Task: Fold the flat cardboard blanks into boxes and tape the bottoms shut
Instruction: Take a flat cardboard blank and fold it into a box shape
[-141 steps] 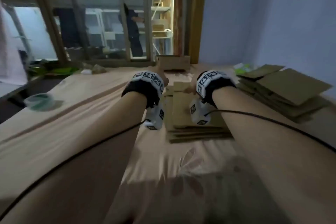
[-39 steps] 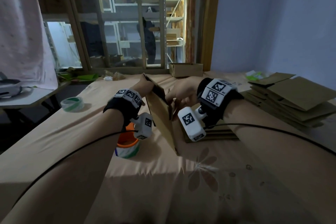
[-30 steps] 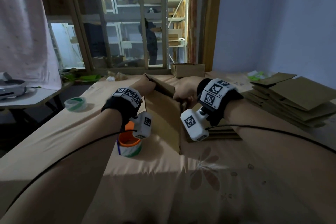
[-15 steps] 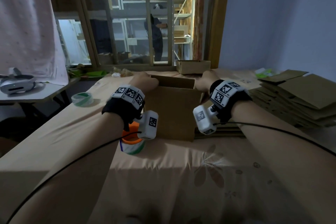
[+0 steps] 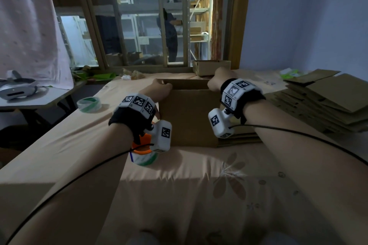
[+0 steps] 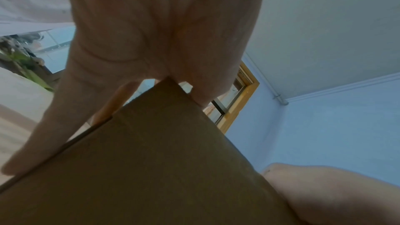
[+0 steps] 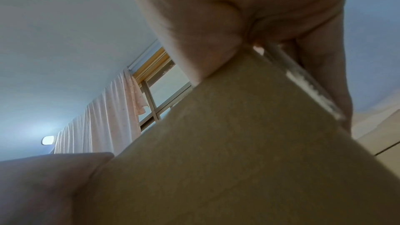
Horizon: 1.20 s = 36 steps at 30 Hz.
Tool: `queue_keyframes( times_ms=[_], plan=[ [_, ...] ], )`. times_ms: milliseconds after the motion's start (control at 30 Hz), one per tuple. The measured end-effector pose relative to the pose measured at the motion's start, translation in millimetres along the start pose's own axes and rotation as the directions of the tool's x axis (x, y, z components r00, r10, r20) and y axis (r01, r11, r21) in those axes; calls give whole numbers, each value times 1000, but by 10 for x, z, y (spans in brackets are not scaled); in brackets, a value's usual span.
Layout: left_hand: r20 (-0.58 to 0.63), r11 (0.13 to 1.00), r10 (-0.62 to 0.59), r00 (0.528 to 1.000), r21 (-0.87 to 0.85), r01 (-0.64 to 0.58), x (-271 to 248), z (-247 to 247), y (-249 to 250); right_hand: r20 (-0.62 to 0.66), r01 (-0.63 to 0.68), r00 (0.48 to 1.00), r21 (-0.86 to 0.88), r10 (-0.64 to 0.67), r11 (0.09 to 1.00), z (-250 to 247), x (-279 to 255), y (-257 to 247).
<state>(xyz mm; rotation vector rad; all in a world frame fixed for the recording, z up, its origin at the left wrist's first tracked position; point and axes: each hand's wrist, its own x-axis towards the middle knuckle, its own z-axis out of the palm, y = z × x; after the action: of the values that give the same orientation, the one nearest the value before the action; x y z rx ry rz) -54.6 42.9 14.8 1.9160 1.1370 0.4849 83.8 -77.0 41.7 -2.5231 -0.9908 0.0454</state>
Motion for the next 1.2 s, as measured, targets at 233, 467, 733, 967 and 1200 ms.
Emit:
queue_keyframes(
  times_ms=[233,467,733,967,1200],
  plan=[
    [20,998,47,999,48,-48,-4,76,29,-6,-7,1000,27,7,1000,-24,53,141],
    [40,997,-75,996,-5,75,-5,-3,-83,126,-98,991,447,46,889,109,158,256],
    [118,989,-81,990,-113,95,0,11,-163,585,-471,805,734,-103,490,252,99,593],
    [120,982,-43,992,-177,64,52,20,-278,510,-463,860,777,4,427,404,237,545],
    [-3,953,88,996,-290,-85,53,158,-335,429,-407,903,835,27,369,629,208,556]
  ],
)
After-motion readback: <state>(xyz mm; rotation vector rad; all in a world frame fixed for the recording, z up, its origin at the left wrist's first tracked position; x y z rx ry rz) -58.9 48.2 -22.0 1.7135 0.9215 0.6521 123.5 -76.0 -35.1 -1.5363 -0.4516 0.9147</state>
